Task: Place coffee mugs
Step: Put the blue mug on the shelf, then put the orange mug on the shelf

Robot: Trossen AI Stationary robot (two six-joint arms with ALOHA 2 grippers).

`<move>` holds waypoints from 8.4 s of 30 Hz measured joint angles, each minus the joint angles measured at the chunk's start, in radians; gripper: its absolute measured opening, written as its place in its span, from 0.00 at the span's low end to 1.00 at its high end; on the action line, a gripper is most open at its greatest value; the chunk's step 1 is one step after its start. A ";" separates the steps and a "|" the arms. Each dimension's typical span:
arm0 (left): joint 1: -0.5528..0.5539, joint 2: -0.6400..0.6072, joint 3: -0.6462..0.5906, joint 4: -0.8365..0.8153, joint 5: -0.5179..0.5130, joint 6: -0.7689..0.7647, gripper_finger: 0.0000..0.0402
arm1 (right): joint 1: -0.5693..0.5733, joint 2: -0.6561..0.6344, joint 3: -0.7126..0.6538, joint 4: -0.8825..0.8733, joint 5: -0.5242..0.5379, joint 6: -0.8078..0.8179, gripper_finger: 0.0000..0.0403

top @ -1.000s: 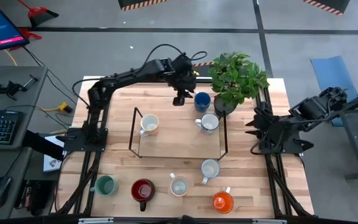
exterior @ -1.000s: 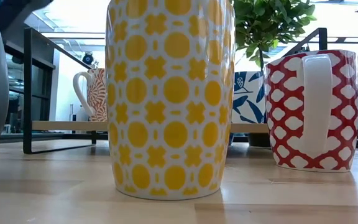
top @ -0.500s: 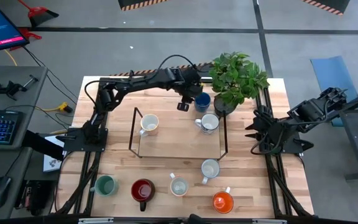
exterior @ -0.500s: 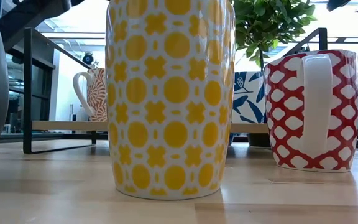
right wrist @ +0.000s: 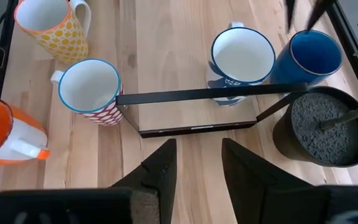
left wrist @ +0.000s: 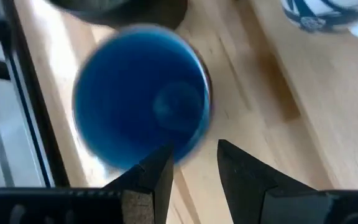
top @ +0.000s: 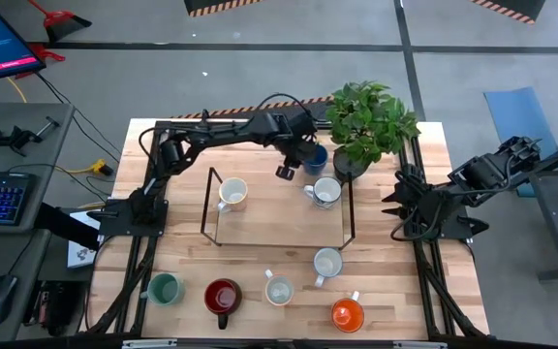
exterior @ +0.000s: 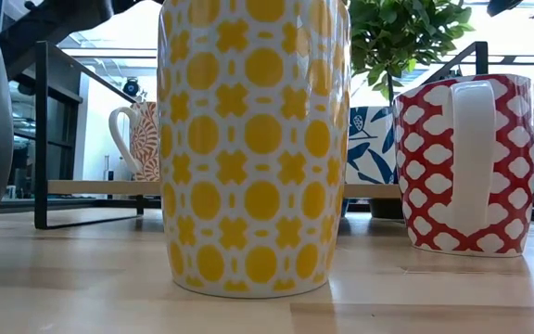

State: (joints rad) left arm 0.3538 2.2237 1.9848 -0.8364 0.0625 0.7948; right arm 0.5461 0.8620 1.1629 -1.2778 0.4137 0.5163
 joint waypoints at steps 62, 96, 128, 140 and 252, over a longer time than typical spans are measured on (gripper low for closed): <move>-0.072 -0.222 0.002 -0.299 -0.283 -0.103 0.01 | 0.000 0.002 0.000 0.012 0.004 0.003 0.26; -0.708 -0.405 -0.006 -0.613 -0.266 -1.373 0.01 | 0.000 0.003 0.000 0.051 0.007 0.000 0.26; -0.769 -0.404 -0.322 -0.456 -0.289 -1.421 0.01 | 0.000 0.067 0.000 0.077 -0.003 -0.035 0.26; -0.798 -0.404 -0.333 -0.506 -0.402 -1.389 0.01 | 0.000 0.089 0.000 0.077 -0.055 -0.044 0.26; -0.856 -0.736 -0.155 -0.735 -0.361 -1.202 0.25 | 0.000 0.087 0.000 0.004 -0.136 0.178 0.26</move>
State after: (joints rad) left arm -0.5018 1.4876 1.8294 -1.5719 -0.2982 -0.4072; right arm 0.5465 0.9485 1.1633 -1.2736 0.2779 0.6946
